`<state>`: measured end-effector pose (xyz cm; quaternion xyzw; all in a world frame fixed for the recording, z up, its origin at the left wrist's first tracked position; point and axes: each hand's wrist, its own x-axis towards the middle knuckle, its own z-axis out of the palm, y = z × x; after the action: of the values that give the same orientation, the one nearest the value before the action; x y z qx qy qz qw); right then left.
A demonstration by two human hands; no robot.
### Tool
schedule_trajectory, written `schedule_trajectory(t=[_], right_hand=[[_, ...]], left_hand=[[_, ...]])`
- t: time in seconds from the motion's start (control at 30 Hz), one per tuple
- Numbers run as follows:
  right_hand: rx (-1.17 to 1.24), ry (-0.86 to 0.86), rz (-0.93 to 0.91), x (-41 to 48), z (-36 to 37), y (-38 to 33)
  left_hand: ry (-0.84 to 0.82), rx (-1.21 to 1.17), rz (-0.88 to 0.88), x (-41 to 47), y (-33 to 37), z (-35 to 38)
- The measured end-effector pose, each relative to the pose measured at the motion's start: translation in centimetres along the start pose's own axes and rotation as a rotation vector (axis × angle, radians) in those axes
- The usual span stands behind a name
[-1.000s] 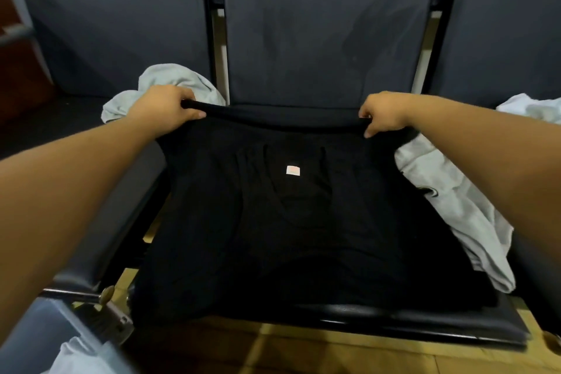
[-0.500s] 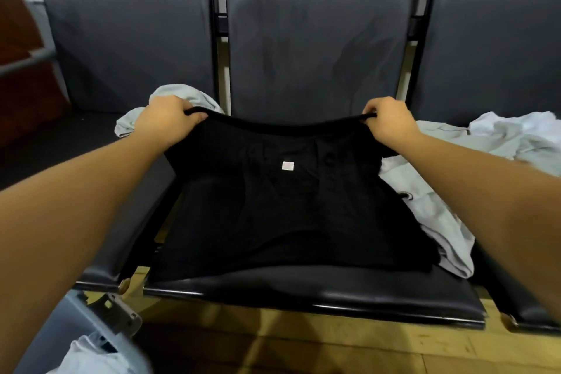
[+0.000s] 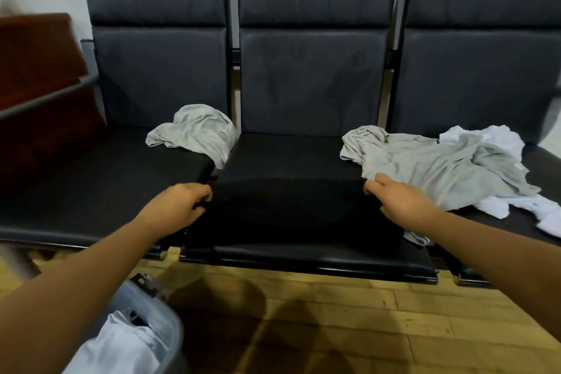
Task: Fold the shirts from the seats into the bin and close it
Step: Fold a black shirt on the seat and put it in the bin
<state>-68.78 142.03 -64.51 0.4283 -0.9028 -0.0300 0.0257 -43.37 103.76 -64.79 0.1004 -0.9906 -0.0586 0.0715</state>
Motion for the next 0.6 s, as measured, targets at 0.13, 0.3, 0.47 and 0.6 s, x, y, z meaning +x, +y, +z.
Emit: schedule_trajectory(t=[0.13, 0.3, 0.47, 0.6], right_hand=[[-0.073, -0.057, 0.027, -1.8, 1.5, -0.7], [-0.104, -0.123, 0.145, -2.1, 2.6, -1.6], [-0.283, -0.225, 0.208, -2.4, 1.3, -2.1], [-0.159, -0.495, 0.265, -1.4, -1.2, -4.2]], left_hand=[[-0.130, 0.015, 0.012, -1.8, 0.4, 0.8], [-0.279, 0.079, -0.066, -2.7, 1.4, 1.6], [-0.408, -0.081, -0.107, -2.8, 1.3, 0.1], [-0.141, -0.465, -0.383, -2.0, 1.6, 1.0]])
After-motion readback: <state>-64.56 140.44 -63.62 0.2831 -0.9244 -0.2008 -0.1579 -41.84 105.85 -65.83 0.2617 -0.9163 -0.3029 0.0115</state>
